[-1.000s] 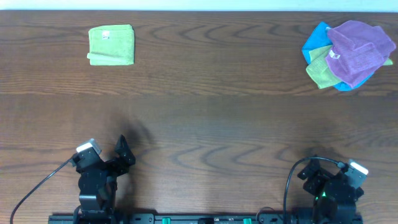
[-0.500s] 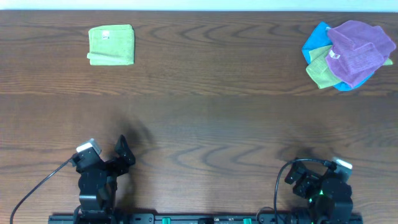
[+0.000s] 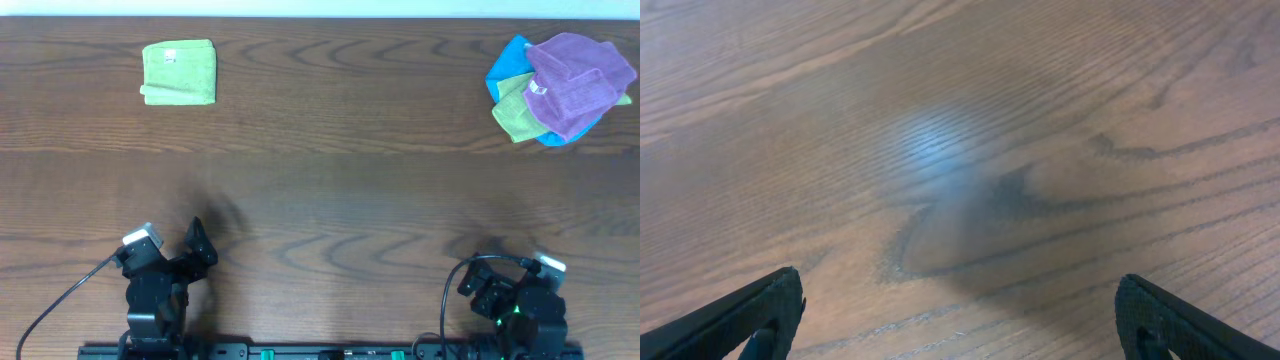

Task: Fold the cloth

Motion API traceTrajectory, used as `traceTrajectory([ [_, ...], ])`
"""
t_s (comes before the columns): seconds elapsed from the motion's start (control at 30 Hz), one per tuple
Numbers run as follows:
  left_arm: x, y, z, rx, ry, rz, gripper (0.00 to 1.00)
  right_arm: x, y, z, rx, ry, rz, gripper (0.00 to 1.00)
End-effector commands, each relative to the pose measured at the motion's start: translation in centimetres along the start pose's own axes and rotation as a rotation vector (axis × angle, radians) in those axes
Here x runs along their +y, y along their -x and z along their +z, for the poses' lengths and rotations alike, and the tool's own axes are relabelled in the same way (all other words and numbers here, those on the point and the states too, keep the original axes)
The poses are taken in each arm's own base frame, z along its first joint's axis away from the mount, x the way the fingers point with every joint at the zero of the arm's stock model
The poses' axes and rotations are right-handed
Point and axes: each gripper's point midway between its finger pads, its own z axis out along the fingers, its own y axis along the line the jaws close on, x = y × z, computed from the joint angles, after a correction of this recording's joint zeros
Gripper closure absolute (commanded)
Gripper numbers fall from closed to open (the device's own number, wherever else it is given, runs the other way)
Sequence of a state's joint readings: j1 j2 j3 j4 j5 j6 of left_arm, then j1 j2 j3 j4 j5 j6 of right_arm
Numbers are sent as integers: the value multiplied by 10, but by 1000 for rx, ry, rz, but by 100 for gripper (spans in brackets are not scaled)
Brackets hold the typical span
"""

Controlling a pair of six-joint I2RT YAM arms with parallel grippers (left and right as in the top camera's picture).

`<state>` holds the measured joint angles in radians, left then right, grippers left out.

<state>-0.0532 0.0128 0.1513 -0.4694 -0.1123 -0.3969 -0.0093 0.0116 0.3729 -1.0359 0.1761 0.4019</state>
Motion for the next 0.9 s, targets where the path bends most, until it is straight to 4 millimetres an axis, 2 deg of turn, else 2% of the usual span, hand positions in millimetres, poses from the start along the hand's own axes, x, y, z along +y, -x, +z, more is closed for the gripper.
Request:
traceTrajectory([
  [0.0,6,-5,2,4,24,-7,5,-1,0,0,-2,-5,14,1],
  [0.37,6,-5,2,4,24,-7,5,1,0,0,0,10,42,1],
  [0.5,6,-5,2,4,24,-7,5,24,9,-1,-17,133,131,1],
  [0.67,6,-5,2,4,24,-7,5,72,29,-11,-44,386,130,1],
  [0.77,6,-5,2,4,24,-7,5,100,49,-12,-41,509,125,1],
  [0.87,6,-5,2,4,24,-7,5,115,73,-6,-29,524,120,1],
])
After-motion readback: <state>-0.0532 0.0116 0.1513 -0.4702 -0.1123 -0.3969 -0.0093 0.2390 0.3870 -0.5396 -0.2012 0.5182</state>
